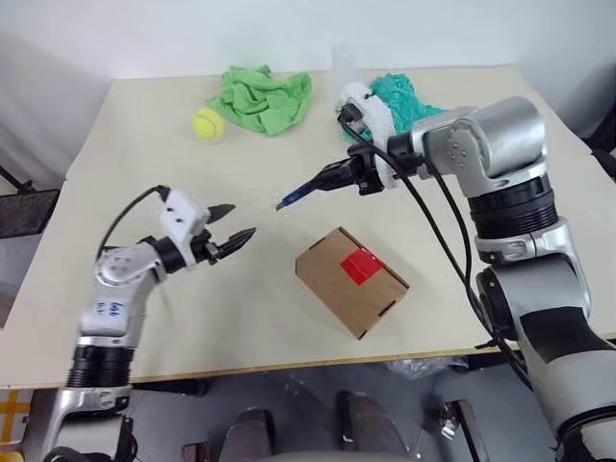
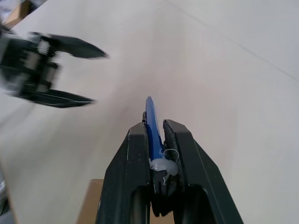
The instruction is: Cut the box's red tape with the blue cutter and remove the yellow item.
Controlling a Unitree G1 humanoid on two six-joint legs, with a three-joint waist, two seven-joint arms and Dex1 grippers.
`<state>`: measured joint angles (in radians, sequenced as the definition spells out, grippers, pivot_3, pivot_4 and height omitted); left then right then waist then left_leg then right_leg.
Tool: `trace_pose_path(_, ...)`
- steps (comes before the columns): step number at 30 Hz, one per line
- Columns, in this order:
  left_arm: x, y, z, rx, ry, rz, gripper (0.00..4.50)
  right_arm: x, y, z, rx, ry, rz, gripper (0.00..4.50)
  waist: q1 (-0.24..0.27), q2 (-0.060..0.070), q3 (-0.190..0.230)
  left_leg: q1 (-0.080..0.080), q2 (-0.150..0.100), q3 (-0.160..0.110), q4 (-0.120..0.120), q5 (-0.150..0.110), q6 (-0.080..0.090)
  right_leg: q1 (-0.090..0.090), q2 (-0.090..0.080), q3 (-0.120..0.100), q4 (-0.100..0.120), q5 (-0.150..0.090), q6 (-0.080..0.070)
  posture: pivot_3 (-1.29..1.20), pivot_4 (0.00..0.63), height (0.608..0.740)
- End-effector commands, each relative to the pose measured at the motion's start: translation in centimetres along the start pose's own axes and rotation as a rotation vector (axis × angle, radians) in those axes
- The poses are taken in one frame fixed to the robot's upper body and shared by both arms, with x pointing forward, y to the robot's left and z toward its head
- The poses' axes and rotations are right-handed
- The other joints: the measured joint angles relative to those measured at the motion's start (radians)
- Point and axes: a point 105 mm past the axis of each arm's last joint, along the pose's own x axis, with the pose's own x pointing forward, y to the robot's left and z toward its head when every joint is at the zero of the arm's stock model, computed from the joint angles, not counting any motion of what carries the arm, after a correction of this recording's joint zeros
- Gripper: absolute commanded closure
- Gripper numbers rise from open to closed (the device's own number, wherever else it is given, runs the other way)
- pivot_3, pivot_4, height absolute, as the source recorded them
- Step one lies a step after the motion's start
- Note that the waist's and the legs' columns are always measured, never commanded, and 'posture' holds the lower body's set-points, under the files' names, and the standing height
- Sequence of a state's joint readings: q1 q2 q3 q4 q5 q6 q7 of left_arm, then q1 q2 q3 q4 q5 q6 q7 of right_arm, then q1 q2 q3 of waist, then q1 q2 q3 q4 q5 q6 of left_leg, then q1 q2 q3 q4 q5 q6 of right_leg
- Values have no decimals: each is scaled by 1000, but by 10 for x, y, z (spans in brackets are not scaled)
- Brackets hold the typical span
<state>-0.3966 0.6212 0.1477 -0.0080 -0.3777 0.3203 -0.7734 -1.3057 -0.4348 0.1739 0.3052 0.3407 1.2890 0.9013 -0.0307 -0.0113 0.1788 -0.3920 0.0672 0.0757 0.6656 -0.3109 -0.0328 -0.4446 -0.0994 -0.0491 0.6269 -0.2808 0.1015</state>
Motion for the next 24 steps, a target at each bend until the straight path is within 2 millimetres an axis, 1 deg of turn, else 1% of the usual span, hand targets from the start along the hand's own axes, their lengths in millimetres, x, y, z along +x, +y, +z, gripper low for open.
trace_pose_path(1, -8, -17, 21, -80, -35, -118, 113, -26, -1, 18, -31, -117, -42, 4337, 2, 0, 0, 0, 0, 0, 0, 0, 0, 0, 0, 0, 0, 0, 0, 0, 150, 740)
trace_pose_path(2, -6, -23, 24, -96, -32, -148, 0, -30, -1, 17, -31, -132, -48, 4337, 7, 0, 0, 0, 0, 0, 0, 0, 0, 0, 0, 0, 0, 0, 0, 0, 150, 740)
trace_pose_path(4, 2, -34, 30, -118, -37, -189, 0, -39, -1, 18, -46, -177, -62, 4337, 10, 0, 0, -2, -1, -1, 1, 0, 0, 0, 0, 0, -1, 0, 0, 0, 150, 740)
trace_pose_path(7, 18, -55, 39, -155, -47, -275, 0, -58, 4, 18, -90, -278, -80, 4337, 23, 0, 0, -2, -1, -1, 1, 0, 0, 0, 0, 0, -1, 0, 1, 0, 150, 740)
trace_pose_path(9, 27, -68, 43, -174, -50, -326, 0, -69, 6, 13, -110, -318, -98, 4337, 28, 0, 0, -1, -1, 0, 1, 0, 0, 0, 0, 1, -1, 1, 1, 0, 150, 740)
trace_pose_path(11, 36, -80, 48, -177, -72, -371, 0, -81, 7, 4, -127, -348, -132, 4337, 31, 0, 0, -1, -1, -1, 1, 0, -1, 0, 0, 1, -1, 1, 1, 0, 150, 740)
trace_pose_path(13, 43, -90, 51, -173, -91, -408, 398, -89, 6, -9, -146, -339, -174, 4337, 31, 0, 0, -1, -1, 0, 1, 1, -2, 0, 0, 1, -1, 1, 1, 0, 150, 740)
trace_pose_path(14, 49, -96, 50, -159, -91, -429, 575, -95, 7, -19, -176, -323, -208, 4337, 31, 0, 0, -1, -1, 0, 1, 1, -2, 0, 0, 1, -1, 1, 1, 0, 150, 740)
trace_pose_path(15, 54, -101, 49, -152, -92, -439, 887, -99, 9, -27, -196, -306, -232, 4337, 32, 0, 0, -1, -1, 0, 1, 1, -2, 0, 0, 1, -1, 1, 1, 0, 150, 740)
trace_pose_path(16, 58, -105, 48, -152, -87, -447, 1107, -102, 11, -34, -223, -292, -255, 4337, 36, 0, 0, -1, -1, -1, 1, 1, -2, 0, 1, 1, -1, 1, 1, 0, 150, 740)
trace_pose_path(17, 62, -109, 46, -142, -82, -460, 1491, -105, 13, -38, -246, -289, -268, 4337, 37, 0, 0, -1, -1, -1, 1, 1, -2, 1, 1, 1, -1, 1, 1, 0, 150, 740)
trace_pose_path(19, 66, -116, 41, -116, -68, -486, 2041, -108, 17, -43, -279, -288, -287, 4337, 30, 0, 0, 0, -1, 0, 2, 1, -1, 1, 1, 2, -1, 1, 1, 0, 150, 740)
trace_pose_path(20, 69, -119, 38, -100, -61, -492, 2394, -108, 20, -48, -299, -270, -297, 4337, 28, 0, 0, 1, -1, 1, 2, 1, -1, 1, 1, 3, -1, 1, 1, 0, 150, 740)
trace_pose_path(24, 77, -125, 29, -47, -17, -513, 3628, -108, 26, -64, -360, -206, -324, 4337, 31, 0, 0, 3, -1, 1, 2, 0, 2, 1, 2, 4, -1, 0, 0, 0, 150, 740)
